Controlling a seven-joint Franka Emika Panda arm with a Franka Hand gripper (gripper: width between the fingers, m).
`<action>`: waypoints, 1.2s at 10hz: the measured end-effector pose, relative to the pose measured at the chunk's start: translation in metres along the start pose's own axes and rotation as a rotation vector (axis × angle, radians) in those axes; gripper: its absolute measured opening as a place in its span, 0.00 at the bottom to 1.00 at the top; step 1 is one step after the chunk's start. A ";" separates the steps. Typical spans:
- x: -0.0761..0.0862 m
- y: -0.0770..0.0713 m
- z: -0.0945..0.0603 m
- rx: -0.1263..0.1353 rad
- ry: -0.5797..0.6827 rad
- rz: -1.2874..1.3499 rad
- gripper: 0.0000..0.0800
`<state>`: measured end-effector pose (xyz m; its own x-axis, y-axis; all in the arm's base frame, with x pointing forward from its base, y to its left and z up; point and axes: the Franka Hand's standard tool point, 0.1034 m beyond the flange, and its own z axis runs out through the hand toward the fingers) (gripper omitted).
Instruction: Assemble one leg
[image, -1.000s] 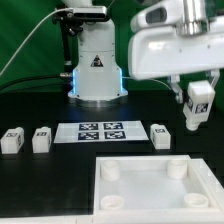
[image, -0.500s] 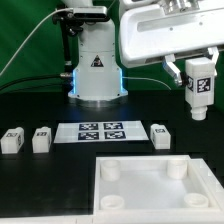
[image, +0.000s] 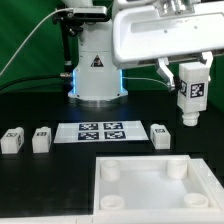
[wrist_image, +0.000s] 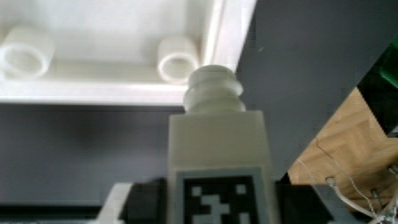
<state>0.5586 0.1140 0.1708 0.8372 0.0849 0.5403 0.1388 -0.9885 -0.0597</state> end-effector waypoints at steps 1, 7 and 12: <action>0.020 0.011 0.006 -0.008 -0.014 -0.018 0.36; 0.035 0.020 0.022 -0.010 -0.018 -0.007 0.36; 0.039 0.020 0.065 -0.008 0.027 0.000 0.36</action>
Offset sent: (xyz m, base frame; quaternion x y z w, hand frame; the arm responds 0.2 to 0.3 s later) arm 0.0000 0.0000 0.0000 0.0000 0.0000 0.0000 1.0000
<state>0.6287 0.1055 0.1361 0.8227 0.0821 0.5625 0.1350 -0.9894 -0.0530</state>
